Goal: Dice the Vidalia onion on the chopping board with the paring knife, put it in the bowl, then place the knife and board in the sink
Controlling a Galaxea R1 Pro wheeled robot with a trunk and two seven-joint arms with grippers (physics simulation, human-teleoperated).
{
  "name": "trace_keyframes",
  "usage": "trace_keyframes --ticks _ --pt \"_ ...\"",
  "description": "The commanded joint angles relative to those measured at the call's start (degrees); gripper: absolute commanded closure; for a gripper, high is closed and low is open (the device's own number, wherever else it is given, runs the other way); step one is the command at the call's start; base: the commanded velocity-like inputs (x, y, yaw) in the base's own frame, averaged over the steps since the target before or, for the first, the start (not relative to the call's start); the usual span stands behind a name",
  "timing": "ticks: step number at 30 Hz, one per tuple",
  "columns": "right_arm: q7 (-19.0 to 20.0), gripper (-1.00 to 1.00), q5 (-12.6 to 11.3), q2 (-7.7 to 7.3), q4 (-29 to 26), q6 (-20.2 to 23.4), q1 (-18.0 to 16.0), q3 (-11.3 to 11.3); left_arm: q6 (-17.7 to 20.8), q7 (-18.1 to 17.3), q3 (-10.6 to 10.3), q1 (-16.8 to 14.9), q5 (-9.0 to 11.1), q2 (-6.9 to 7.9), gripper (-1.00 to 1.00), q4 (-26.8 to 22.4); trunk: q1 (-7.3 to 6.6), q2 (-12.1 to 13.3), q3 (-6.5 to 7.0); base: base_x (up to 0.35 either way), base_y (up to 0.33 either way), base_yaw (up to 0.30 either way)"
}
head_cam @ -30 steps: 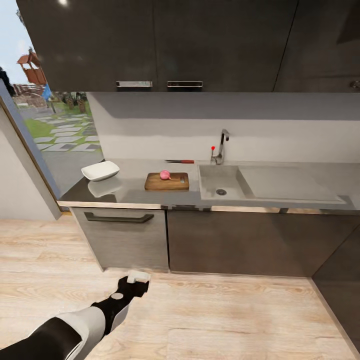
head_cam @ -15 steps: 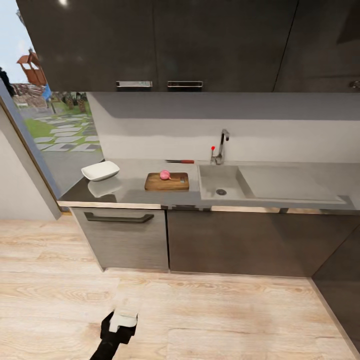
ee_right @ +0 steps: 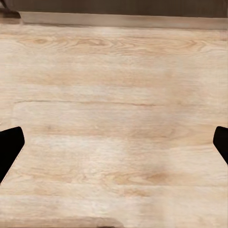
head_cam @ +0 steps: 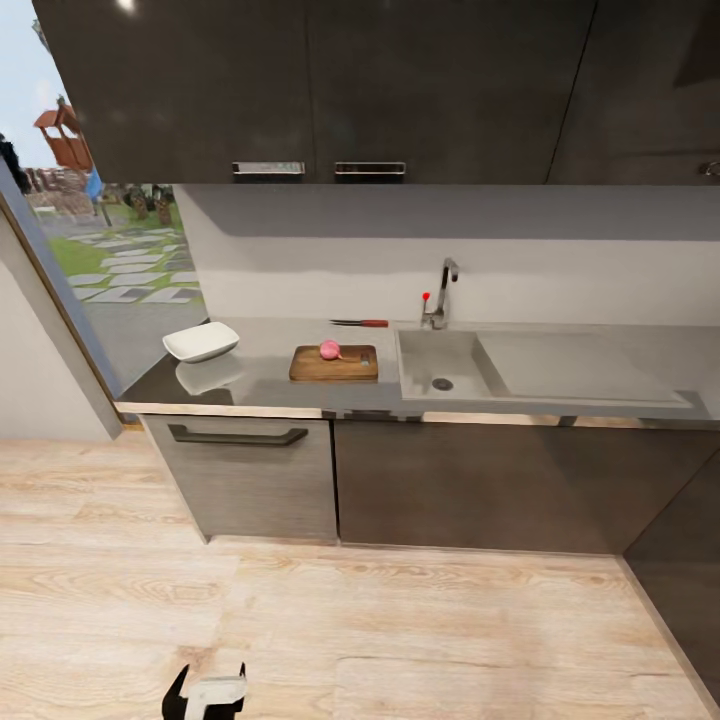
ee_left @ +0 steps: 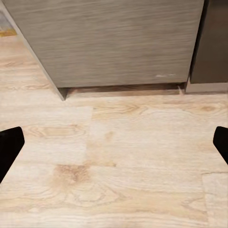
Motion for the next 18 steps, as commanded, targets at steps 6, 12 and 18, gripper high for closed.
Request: trace_keyframes --ticks 6,12,18 --pt "0.87 -1.0 0.47 0.1 0.4 -2.52 -0.06 -0.38 0.16 0.72 -0.49 0.02 0.21 -0.23 -1.0 0.18 0.01 -0.05 -0.06 0.0 0.0 0.0" --pt "0.7 -1.0 0.47 0.11 0.47 -2.84 -0.06 -0.51 2.07 0.77 -0.49 0.02 0.26 -0.38 -1.0 0.17 0.01 -0.05 -0.06 0.0 0.0 0.0" --pt "0.68 -1.0 0.48 0.11 0.47 -2.84 -0.06 -0.53 2.49 0.77 -0.49 0.0 0.26 -0.48 -1.0 0.17 0.01 -0.05 -0.06 0.0 0.0 0.0"
